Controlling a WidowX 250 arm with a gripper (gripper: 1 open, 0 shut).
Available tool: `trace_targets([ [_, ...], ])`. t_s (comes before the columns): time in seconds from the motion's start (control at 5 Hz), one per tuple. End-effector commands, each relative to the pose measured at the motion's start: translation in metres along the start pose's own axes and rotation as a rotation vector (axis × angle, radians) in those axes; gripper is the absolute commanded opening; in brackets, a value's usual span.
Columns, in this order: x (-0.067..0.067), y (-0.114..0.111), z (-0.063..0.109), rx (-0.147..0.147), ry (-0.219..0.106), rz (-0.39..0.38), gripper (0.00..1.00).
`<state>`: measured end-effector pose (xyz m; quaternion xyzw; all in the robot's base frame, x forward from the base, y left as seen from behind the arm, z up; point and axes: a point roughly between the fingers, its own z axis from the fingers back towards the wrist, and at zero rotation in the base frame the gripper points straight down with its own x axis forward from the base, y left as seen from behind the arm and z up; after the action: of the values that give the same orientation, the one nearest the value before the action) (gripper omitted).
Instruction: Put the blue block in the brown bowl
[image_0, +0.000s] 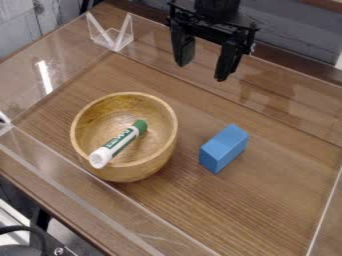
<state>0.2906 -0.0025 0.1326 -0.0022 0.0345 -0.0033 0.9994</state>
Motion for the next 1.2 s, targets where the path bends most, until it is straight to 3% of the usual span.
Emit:
trace_targets([
  [0.0, -0.003, -0.004, -0.007, -0.003, 0.010, -0.022, 1.00],
  [0.4, -0.015, -0.025, -0.027, -0.016, -0.038, -0.127, 1.00],
  [1.0, -0.018, -0.046, -0.042, -0.028, -0.076, -0.233, 1.00],
])
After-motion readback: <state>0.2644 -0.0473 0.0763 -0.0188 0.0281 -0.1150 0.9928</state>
